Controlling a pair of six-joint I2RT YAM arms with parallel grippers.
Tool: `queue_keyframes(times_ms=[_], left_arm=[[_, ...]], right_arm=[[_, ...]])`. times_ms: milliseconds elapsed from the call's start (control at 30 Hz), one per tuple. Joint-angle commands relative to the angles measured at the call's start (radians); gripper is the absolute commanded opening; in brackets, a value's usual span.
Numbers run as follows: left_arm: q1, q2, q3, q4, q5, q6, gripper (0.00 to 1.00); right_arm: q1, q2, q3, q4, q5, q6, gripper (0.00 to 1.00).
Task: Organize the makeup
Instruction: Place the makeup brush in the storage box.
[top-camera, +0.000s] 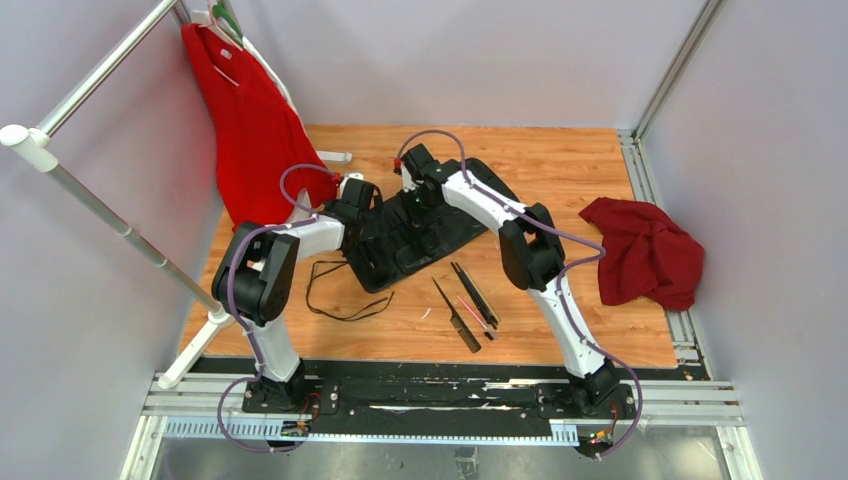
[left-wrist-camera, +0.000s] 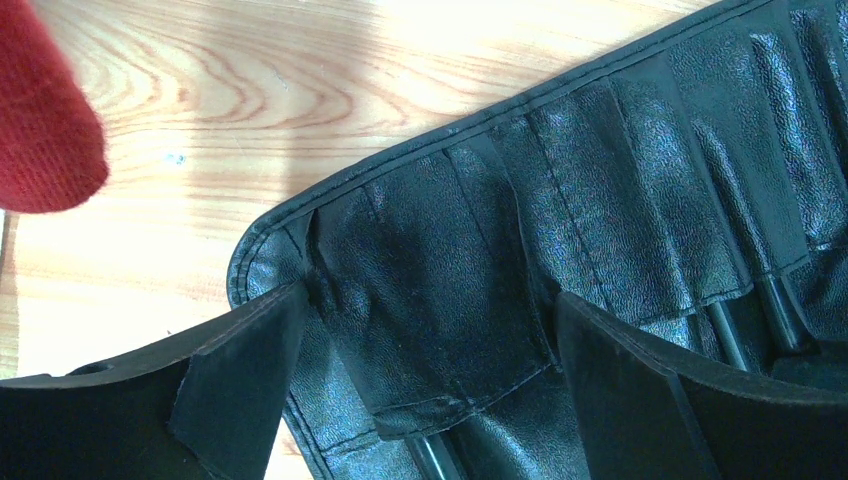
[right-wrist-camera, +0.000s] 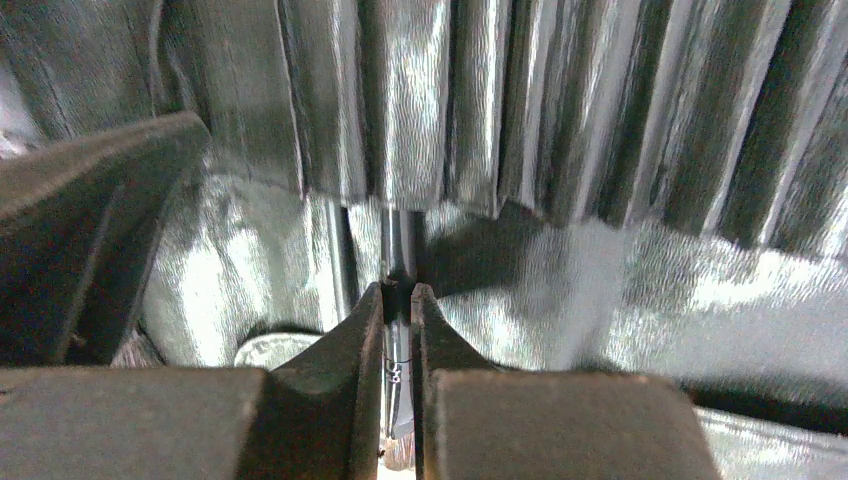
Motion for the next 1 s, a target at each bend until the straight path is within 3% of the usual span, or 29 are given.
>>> queue_keyframes(times_ms=[0, 300, 633, 967], left_arm=[[0.006, 0.004, -0.028, -0.04, 0.024, -0.009, 0.98], [0.006, 0.006, -0.027, -0.04, 0.023, -0.009, 0.98], [0.006, 0.006, -0.025, -0.042, 0.022, -0.009, 0.98], [0.006, 0.006, -0.025, -0.043, 0.025, -0.006, 0.98]], right_arm=[[-0.02, 0.036, 0.005, 0.11, 0.006, -0.008, 0.01], [-0.02, 0.04, 0.002, 0.155, 0.022, -0.029, 0.02], [-0.021, -0.04, -0.086, 0.169, 0.079, -0.038, 0.33], [-0.022, -0.234, -0.261, 0.177, 0.173, -0.048, 0.37]])
